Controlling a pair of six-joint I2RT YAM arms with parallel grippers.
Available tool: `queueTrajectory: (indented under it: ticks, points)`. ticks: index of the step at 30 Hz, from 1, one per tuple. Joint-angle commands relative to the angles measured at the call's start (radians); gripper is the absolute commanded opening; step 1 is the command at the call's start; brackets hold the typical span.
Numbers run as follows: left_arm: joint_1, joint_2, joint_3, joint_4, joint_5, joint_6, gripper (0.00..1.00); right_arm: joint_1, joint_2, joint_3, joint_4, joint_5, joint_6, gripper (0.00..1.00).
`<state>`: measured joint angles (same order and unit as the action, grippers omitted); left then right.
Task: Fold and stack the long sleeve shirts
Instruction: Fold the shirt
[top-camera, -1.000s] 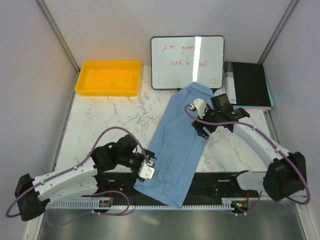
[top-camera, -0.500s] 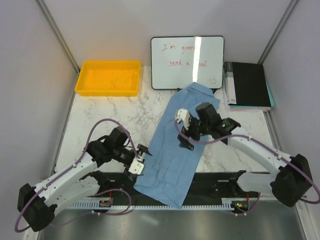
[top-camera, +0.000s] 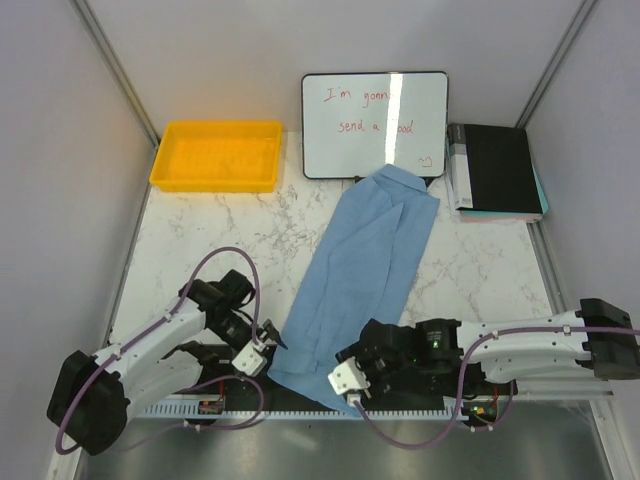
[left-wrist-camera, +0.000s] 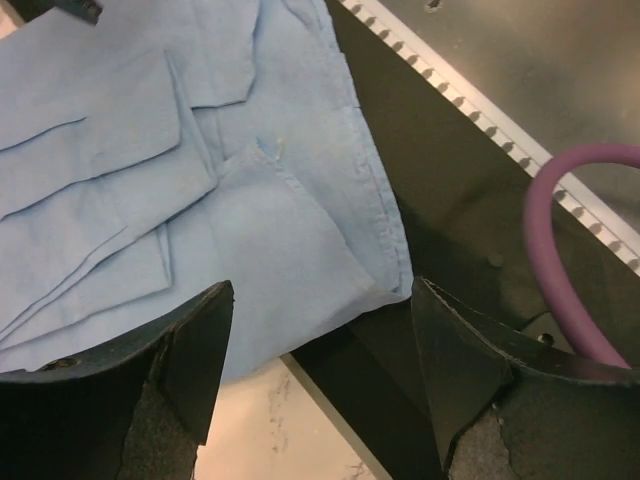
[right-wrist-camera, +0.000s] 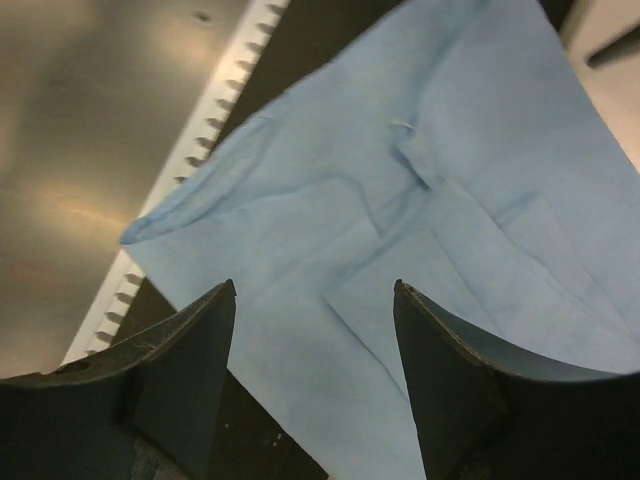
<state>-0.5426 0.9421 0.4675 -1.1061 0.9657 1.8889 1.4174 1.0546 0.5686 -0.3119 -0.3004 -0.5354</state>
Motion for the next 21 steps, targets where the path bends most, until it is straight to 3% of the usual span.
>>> queueTrajectory:
  ticks: [1, 7, 11, 15, 21]
  points:
    - [0.006, 0.038, -0.001, -0.08, -0.018, 0.367, 0.77, 0.138, -0.016, -0.035, 0.068, 0.04, -0.127, 0.72]
    - [-0.005, 0.104, 0.005, -0.07, -0.008, 0.467, 0.72, 0.287, -0.05, -0.038, 0.028, 0.082, -0.158, 0.72]
    - [-0.005, 0.107, -0.01, -0.07, -0.047, 0.515, 0.68, 0.299, 0.004, -0.041, 0.0, 0.073, -0.189, 0.67]
    - [-0.007, 0.112, -0.018, -0.052, -0.051, 0.532, 0.66, 0.31, 0.027, -0.082, 0.013, 0.09, -0.21, 0.54]
    - [-0.029, 0.118, -0.047, 0.014, -0.048, 0.547, 0.62, 0.31, 0.05, -0.134, 0.043, 0.145, -0.235, 0.54]
